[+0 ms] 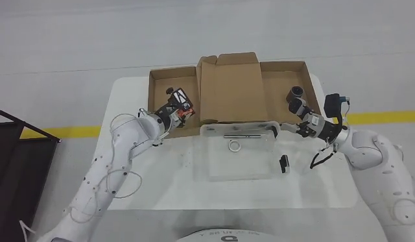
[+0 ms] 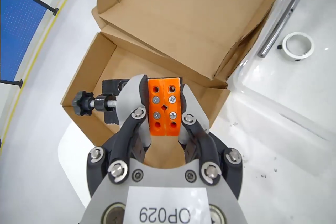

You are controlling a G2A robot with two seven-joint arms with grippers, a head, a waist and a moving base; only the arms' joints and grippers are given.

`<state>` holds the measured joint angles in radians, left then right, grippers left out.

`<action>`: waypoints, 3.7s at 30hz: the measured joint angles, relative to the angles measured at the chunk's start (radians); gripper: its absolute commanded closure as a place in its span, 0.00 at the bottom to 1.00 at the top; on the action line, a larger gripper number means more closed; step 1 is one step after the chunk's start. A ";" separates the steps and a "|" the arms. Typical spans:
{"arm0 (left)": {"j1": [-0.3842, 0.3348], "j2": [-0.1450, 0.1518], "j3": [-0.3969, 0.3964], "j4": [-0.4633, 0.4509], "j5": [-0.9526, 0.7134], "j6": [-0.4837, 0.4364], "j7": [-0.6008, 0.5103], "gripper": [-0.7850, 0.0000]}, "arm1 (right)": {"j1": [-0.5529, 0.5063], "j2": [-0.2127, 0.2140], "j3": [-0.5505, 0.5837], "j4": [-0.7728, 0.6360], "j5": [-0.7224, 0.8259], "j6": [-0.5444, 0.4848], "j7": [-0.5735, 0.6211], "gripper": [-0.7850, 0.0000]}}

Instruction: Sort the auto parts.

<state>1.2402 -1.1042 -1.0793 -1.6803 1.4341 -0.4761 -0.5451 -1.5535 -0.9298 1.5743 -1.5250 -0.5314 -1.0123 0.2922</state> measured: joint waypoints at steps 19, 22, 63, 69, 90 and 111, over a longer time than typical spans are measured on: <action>-0.054 -0.025 0.057 0.061 0.024 0.067 -0.009 0.00 | 0.000 0.000 0.000 0.000 0.000 0.000 0.000 0.00; -0.034 -0.022 0.044 0.006 0.030 0.065 -0.009 0.00 | 0.000 0.000 0.000 0.000 0.000 0.000 0.000 0.00; -0.120 -0.099 0.400 0.034 -0.198 -0.156 -0.030 0.17 | 0.000 0.000 0.000 0.000 0.000 0.000 0.000 0.00; -0.180 -0.131 0.442 0.121 -0.237 -0.107 -0.021 0.36 | 0.000 0.000 0.000 0.000 0.000 0.000 0.000 0.00; -0.239 -0.183 0.505 0.251 -0.394 -0.133 -0.160 0.24 | 0.000 0.000 0.000 0.000 0.000 0.000 0.000 0.00; -0.239 -0.199 0.536 0.276 -0.411 -0.172 -0.152 0.09 | 0.000 0.000 0.000 0.000 0.000 0.000 0.000 0.00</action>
<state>1.0012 -1.3036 -0.5437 -1.4046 1.0231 -0.6485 -0.6972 -1.5535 -0.9298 1.5743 -1.5250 -0.5314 -1.0123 0.2922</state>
